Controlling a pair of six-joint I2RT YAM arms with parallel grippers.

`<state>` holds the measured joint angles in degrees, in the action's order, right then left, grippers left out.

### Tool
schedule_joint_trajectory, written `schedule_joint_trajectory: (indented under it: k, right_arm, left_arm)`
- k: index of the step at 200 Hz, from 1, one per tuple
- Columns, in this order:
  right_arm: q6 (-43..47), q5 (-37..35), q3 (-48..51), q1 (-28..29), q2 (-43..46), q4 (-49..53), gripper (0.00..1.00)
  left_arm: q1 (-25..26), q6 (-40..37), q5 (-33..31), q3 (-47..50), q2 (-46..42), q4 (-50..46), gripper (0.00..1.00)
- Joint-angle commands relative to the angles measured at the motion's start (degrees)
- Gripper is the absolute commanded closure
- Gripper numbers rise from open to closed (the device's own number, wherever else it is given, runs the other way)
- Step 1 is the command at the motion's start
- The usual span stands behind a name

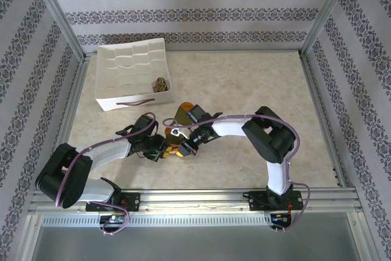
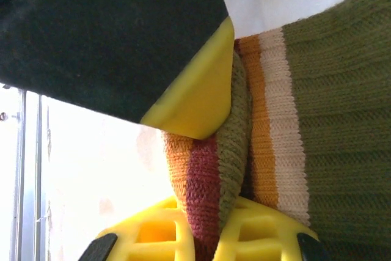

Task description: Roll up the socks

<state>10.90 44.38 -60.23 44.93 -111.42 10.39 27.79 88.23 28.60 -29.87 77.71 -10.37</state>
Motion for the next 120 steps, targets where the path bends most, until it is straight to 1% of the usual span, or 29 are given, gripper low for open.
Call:
schedule_joint_trajectory:
  k: [1, 10, 21, 39, 45, 51, 65, 83, 96, 120]
  right_arm:
    - [3.26, -4.96, 2.82, 1.23, 2.21, 4.33, 0.86]
    - [4.71, -7.62, 4.69, 1.81, 5.14, 1.93, 0.78]
    - [5.95, -13.53, 8.64, 2.86, 10.39, -3.17, 0.67]
    - [9.15, -26.09, 18.64, 6.17, 20.88, -17.29, 0.53]
    - [10.56, -29.38, 21.51, 7.43, 23.51, -21.19, 0.48]
    - [11.65, -32.09, 23.24, 8.55, 25.29, -23.57, 0.46]
    - [14.15, -38.69, 23.22, 11.84, 26.75, -22.41, 0.45]
    - [18.86, -47.43, 22.57, 17.34, 25.42, -22.13, 0.44]
    - [20.85, -51.32, 21.58, 20.1, 23.41, -22.56, 0.45]
    - [23.75, -56.11, 18.03, 22.71, 18.33, -21.39, 0.49]
  left_arm:
    - [0.82, -0.68, -2.62, 2.83, 4.25, -10.15, 0.89]
    - [0.8, -0.98, -2.43, 2.26, 5.07, -11.0, 0.89]
    - [0.77, -1.37, -2.54, 1.52, 5.67, -12.1, 0.9]
    - [0.69, -1.65, -3.05, 0.41, 5.96, -13.58, 0.9]
    - [0.69, -1.58, -3.19, 0.0, 5.96, -13.93, 0.9]
    - [0.73, -1.77, -3.31, -0.26, 6.01, -14.21, 0.9]
    - [0.6, -2.0, -3.38, -1.3, 6.39, -14.83, 0.9]
    - [0.51, -2.27, -3.11, -2.1, 7.3, -15.07, 0.9]
    - [0.51, -2.55, -2.99, -2.56, 7.78, -15.09, 0.9]
    - [0.28, -2.8, -2.87, -3.24, 8.31, -15.38, 0.9]
